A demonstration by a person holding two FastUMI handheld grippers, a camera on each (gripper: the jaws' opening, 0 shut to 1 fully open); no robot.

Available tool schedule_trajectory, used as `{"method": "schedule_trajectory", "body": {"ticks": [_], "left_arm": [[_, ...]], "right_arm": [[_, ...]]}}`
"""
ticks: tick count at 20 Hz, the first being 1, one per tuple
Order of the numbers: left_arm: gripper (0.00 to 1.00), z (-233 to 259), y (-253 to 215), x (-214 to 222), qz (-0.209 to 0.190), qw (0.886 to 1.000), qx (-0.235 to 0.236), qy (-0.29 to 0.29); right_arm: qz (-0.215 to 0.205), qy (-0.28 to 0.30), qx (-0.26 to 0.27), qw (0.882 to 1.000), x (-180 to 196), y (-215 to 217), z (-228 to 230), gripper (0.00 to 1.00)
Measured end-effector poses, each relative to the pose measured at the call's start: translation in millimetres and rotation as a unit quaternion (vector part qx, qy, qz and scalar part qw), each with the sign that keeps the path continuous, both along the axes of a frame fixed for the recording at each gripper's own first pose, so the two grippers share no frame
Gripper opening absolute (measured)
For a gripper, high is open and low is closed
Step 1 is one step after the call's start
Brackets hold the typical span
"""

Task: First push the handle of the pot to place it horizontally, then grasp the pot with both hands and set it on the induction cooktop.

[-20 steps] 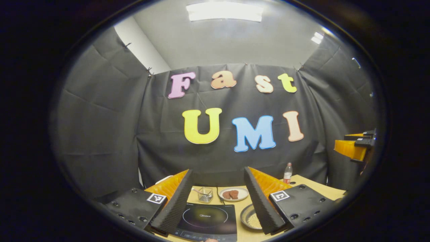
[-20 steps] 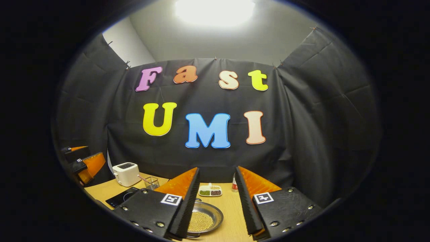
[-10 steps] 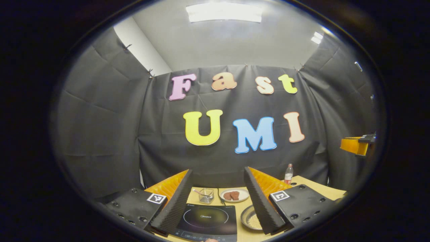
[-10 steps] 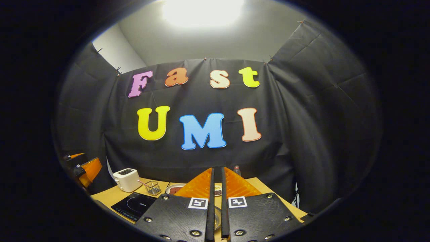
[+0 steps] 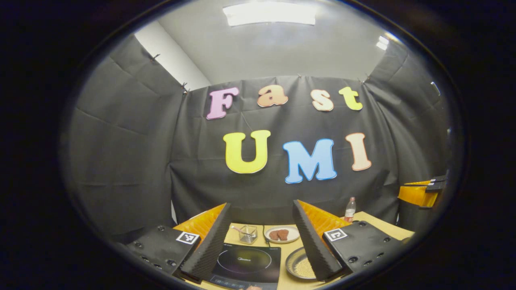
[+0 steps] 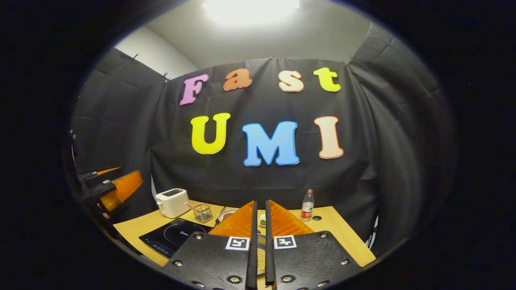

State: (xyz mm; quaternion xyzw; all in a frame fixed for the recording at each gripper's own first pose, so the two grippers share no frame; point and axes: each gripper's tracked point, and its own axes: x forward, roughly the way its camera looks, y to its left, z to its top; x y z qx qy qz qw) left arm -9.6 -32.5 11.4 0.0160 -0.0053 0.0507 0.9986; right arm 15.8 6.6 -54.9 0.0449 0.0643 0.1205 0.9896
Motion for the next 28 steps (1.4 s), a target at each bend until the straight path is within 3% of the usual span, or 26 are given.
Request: {"method": "schedule_trajectory", "body": {"ticks": [4,8,9,10,16,18,19,22,23,24,28], "left_arm": [[1.0,-0.8,8.3,0.5,0.029,0.999,0.021,0.003],[0.97,-3.6,26.1,0.4,0.051,0.998,0.026,0.011],[1.0,-4.4,31.8,2.0,0.053,0.998,0.026,0.011],[0.97,-6.3,36.7,3.9,0.055,0.998,0.025,0.011],[0.97,-17.4,69.6,20.5,0.06,0.998,0.015,0.016],[1.0,-23.2,82.8,23.3,0.065,0.998,0.013,0.021],[0.95,-25.9,88.6,24.5,0.067,0.997,0.011,0.023],[0.97,-36.3,103.2,28.1,0.071,0.997,0.004,0.032],[0.91,-38.6,108.1,28.5,0.073,0.997,0.005,0.034],[0.97,-42.7,113.5,29.3,0.075,0.996,0.007,0.037],[0.97,-56.5,131.8,31.6,0.082,0.995,0.002,0.049]], "right_arm": [[0.065,0.033,0.002,0.997,3.2,23.6,-27.9,0.08],[0.129,0.079,-0.001,0.988,1.8,59.6,-59.1,0.08],[0.142,0.091,-0.006,0.986,2.6,68.8,-66.6,0.08],[0.152,0.102,-0.013,0.983,2.6,76.7,-75.3,0.08],[0.205,0.161,-0.027,0.965,-2.8,123.7,-119.2,0.08],[0.226,0.19,-0.035,0.955,-7.6,139.2,-139.8,0.08],[0.235,0.203,-0.041,0.95,-8.8,144.8,-150.0,0.08],[0.255,0.238,-0.054,0.936,-16.7,162.2,-177.5,0.08],[0.26,0.252,-0.056,0.93,-20.2,167.7,-185.8,0.08],[0.265,0.265,-0.061,0.925,-24.7,174.5,-197.1,0.08],[0.277,0.313,-0.081,0.905,-33.0,187.6,-233.7,0.08]]}}
